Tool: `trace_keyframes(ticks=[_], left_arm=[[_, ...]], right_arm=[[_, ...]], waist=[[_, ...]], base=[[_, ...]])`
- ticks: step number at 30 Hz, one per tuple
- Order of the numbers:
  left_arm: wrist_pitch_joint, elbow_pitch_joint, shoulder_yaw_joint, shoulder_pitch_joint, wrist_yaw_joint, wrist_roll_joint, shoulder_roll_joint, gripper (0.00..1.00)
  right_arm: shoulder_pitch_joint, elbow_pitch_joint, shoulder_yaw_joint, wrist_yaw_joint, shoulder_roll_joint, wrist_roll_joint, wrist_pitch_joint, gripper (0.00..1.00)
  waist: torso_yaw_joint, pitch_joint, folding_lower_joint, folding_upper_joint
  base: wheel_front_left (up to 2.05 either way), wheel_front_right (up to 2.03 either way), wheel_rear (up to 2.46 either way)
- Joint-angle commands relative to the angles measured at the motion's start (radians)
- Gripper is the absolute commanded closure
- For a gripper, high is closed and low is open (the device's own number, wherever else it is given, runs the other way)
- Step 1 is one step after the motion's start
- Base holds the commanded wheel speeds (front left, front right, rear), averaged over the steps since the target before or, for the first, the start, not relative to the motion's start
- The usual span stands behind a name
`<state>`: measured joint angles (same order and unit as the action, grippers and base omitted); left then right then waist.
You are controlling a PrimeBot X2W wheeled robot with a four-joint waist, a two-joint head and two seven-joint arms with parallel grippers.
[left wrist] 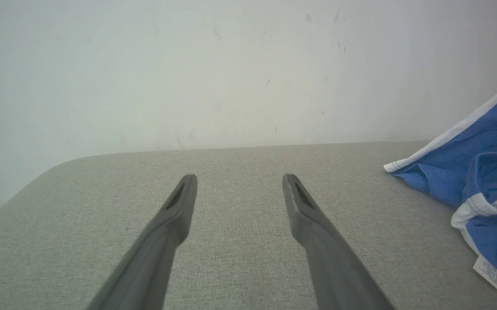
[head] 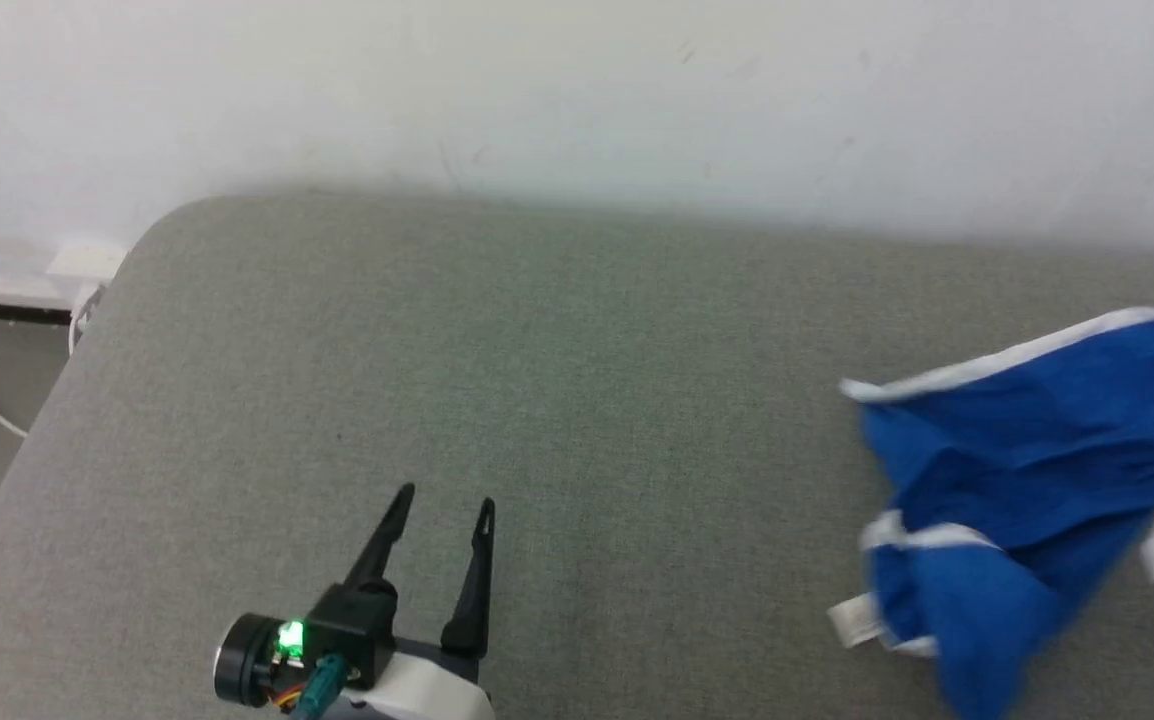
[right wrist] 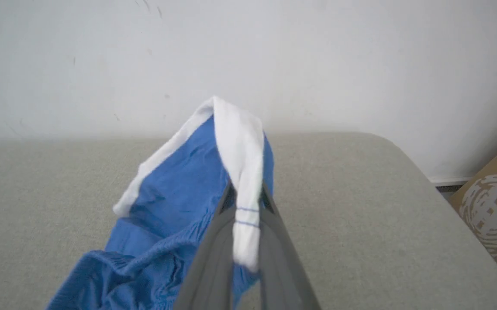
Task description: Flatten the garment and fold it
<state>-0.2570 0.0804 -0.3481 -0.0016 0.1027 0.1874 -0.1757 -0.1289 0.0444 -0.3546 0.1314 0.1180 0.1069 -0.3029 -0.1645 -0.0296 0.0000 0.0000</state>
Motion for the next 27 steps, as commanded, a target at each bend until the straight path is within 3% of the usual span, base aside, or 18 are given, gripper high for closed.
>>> trace_keyframes(ticks=[1, 5, 9, 13, 18, 22, 27], left_arm=[[-0.005, 0.003, 0.006, 0.011, -0.009, -0.009, 0.007, 0.00], [-0.005, 0.014, 0.015, 0.022, -0.030, -0.027, 0.022, 0.00], [-0.005, 0.018, 0.029, 0.027, -0.047, -0.040, 0.033, 0.00], [-0.005, 0.020, 0.038, 0.031, -0.060, -0.051, 0.050, 0.00], [-0.005, 0.025, 0.037, 0.021, -0.078, -0.063, 0.074, 0.00], [-0.005, 0.039, 0.025, -0.005, -0.096, -0.071, 0.092, 0.00], [-0.005, 0.056, 0.008, -0.038, -0.109, -0.072, 0.110, 0.00]], right_arm=[[-0.030, -0.016, -0.017, -0.001, 0.013, -0.009, -0.006, 1.00], [-0.111, -0.080, -0.109, -0.001, 0.066, -0.045, -0.042, 1.00], [-0.164, -0.139, -0.087, -0.001, 0.077, -0.067, -0.083, 1.00], [-0.153, -0.172, 0.045, -0.001, 0.025, -0.029, -0.128, 1.00], [-0.133, -0.133, 0.297, -0.001, -0.034, 0.032, -0.162, 1.00], [-0.158, -0.012, 0.486, -0.001, -0.055, 0.111, -0.152, 1.00], [-0.214, 0.161, 0.650, -0.001, -0.065, 0.157, -0.090, 1.00]], waist=[[0.016, 0.018, 0.0000, 0.0000], [0.020, 0.031, 0.0000, 0.0000], [0.012, 0.038, 0.0000, 0.0000], [-0.003, 0.029, 0.0000, 0.0000], [-0.027, -0.010, 0.0000, 0.0000], [-0.063, -0.057, 0.0000, 0.0000], [-0.120, -0.105, 0.0000, 0.0000]], base=[[0.00, 0.00, 0.00], [0.00, 0.00, 0.00], [0.00, 0.00, 0.00], [0.00, 0.00, 0.00], [0.00, 0.00, 0.00], [0.00, 0.00, 0.00], [0.00, 0.00, 0.00]])
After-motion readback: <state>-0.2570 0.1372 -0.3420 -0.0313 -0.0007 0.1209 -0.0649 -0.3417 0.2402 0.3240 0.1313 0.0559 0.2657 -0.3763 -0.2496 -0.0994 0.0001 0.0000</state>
